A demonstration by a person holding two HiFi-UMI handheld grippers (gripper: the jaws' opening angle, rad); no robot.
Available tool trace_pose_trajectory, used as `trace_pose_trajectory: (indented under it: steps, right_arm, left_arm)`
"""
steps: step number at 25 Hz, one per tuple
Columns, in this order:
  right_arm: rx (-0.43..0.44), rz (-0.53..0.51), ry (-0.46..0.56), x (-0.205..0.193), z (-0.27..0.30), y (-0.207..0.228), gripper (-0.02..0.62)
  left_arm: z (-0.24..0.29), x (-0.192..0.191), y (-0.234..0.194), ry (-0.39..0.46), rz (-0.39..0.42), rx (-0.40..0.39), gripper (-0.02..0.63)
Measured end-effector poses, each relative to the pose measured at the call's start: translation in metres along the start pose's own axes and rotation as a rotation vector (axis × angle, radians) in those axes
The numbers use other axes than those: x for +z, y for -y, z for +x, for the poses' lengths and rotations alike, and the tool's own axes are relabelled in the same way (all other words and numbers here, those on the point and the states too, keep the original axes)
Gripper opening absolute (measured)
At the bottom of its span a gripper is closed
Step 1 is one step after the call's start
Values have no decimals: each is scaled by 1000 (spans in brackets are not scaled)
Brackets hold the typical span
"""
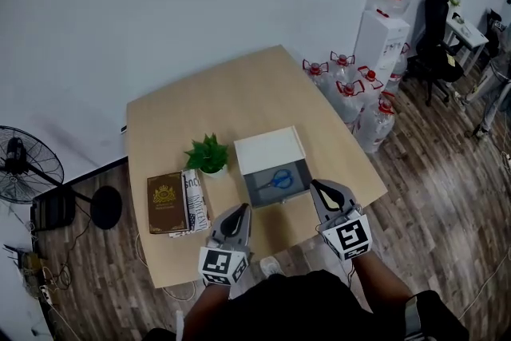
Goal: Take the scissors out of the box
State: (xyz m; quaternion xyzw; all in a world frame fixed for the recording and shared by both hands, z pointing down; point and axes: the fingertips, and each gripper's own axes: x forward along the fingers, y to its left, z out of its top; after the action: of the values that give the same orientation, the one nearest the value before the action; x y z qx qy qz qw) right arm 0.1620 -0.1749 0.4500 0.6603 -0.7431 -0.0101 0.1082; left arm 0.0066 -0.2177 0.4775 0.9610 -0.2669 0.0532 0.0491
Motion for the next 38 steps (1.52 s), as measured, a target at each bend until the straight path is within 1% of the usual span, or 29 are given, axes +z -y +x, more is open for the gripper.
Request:
trace_pose_trajectory:
  steps: [3,5,11,14,15,22,28,31,35,38]
  right_arm:
    - [53,-4,-77,-11,22,-2,-5]
    - [89,-22,-114,-18,35,-1,0]
    - [206,-124,-219,-43,72,9,92]
    - [275,-218,-274,-61,91,12,132]
    - [301,-254,-293,-67,97,12,137]
    - [506,-502,-468,-124,136,-1,183]
    - [685,-702,-604,-171,153,-24,203]
    - [757,-776,-667,-194,154,-36,209]
    - [820,-848,-739,-225,151,-45,210]
    - [846,-863,-772,-242,153,-47,178]
  left_arm:
    - [10,5,-7,8,33,-15,5]
    - [18,8,-12,12,38,-16,4]
    - [39,8,-30,2,21,35,5]
    - [45,6,-36,-7,32,75,4]
    - [47,5,-37,-10,33,87,5]
    - [54,-9,-54,-43,3,175,5]
    - [52,-15,-68,-52,-26,247,5]
    - [47,-21,-77,-55,-39,290,5]
    - [37,-28,-83,-62,-50,336,5]
    - [31,-35,-86,-68,-58,360,3]
